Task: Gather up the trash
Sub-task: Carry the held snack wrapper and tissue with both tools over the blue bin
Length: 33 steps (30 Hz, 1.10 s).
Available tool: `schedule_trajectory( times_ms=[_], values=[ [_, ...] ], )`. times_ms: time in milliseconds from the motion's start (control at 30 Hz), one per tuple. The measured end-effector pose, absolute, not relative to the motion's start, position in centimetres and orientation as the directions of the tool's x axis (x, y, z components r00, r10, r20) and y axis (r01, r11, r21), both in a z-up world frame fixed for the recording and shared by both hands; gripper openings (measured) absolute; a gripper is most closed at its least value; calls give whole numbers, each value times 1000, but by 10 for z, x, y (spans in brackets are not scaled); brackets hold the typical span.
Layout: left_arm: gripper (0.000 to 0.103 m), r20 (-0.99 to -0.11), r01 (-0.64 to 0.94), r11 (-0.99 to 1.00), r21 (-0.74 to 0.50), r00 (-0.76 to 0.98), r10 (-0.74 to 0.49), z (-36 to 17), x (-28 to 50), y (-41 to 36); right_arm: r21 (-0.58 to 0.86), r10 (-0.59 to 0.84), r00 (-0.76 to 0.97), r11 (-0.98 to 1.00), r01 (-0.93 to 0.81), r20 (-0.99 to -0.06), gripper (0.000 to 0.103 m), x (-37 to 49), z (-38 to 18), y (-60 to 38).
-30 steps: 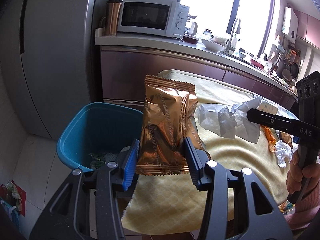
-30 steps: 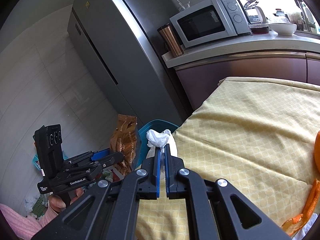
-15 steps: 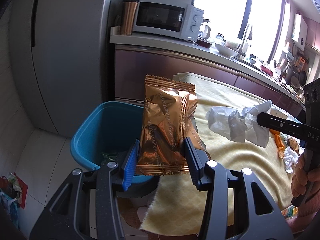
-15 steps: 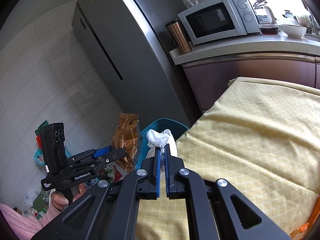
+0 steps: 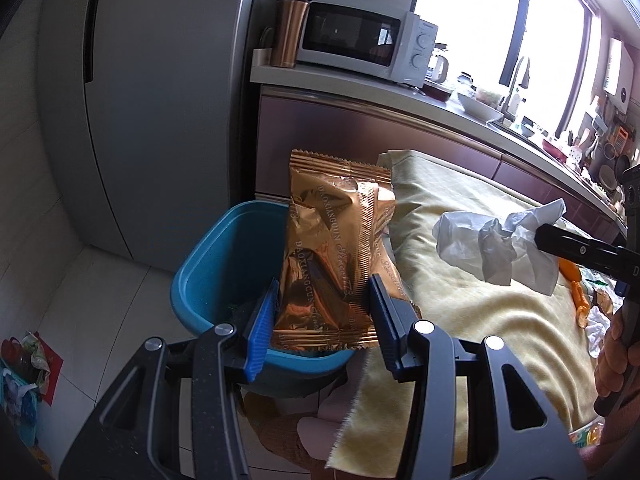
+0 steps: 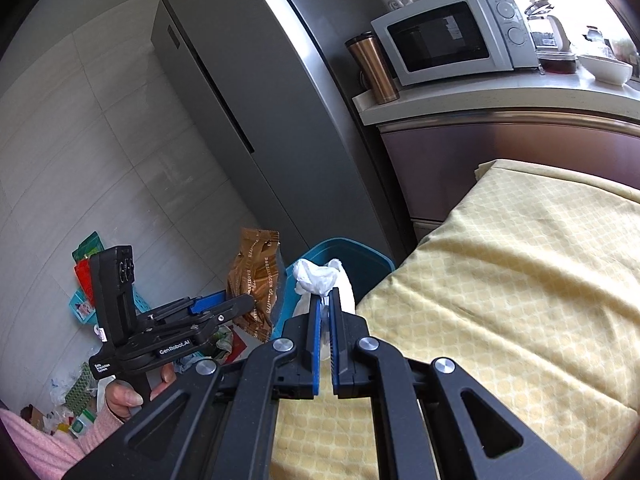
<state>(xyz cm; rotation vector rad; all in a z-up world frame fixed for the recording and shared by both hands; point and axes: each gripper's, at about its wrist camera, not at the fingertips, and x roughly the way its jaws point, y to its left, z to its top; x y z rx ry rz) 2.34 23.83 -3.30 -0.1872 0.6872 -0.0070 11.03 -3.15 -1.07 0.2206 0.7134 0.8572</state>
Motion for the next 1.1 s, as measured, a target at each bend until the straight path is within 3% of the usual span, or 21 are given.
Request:
schedule_trajectory(
  times_ms=[1100],
  values=[
    [46,-694,-148,974,-168,720,-10,-66,59,260,450,747,365,639,-623,-556,3,144,-21,35]
  ],
)
